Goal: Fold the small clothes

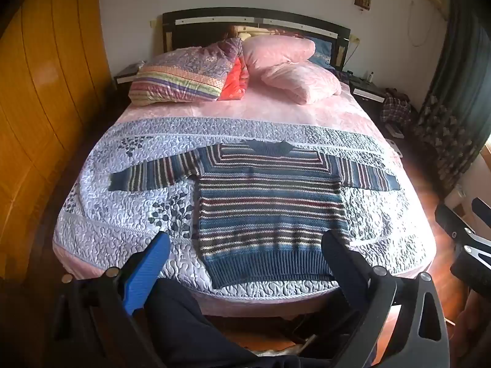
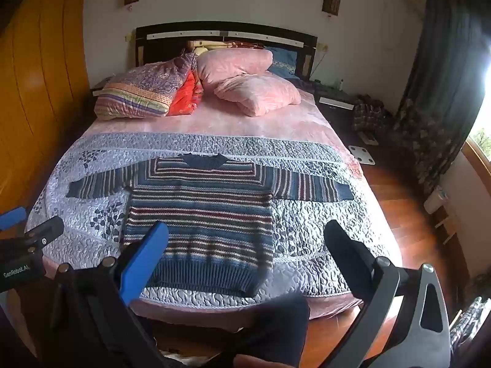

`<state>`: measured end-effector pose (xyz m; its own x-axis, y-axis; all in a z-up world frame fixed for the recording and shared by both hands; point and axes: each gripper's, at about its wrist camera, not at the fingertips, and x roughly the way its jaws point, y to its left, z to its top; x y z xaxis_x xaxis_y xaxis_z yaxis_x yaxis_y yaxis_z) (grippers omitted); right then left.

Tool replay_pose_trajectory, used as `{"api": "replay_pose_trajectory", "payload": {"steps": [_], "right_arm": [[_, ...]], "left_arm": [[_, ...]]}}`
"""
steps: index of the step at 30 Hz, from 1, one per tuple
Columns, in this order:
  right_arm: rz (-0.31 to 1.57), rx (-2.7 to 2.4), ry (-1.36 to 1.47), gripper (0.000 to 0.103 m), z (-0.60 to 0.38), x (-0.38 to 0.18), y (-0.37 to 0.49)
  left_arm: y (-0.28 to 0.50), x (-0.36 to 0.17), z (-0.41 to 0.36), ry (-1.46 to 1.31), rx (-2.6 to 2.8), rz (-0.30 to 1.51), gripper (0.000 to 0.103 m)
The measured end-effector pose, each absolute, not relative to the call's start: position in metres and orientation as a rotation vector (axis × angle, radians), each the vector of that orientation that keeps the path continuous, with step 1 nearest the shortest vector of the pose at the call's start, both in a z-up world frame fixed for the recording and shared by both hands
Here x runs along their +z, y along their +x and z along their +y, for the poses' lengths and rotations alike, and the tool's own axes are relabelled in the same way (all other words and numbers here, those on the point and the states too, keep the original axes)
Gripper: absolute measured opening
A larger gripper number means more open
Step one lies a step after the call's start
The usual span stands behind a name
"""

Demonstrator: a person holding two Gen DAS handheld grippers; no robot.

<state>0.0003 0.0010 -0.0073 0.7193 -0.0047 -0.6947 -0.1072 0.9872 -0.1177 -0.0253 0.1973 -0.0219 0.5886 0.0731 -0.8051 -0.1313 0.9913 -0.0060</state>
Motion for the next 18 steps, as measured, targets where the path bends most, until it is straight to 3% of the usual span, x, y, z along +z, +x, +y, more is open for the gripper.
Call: {"api": "replay_pose_trajectory", "payload": {"steps": [18], "right_arm": [[0.774, 0.063, -0.145, 0.1, -0.0016, -0.0045, -0.0002]], "left_arm": [[-0.0273, -0.019, 0.1989, -0.064, 0.135, 0.925, 0.099]]}}
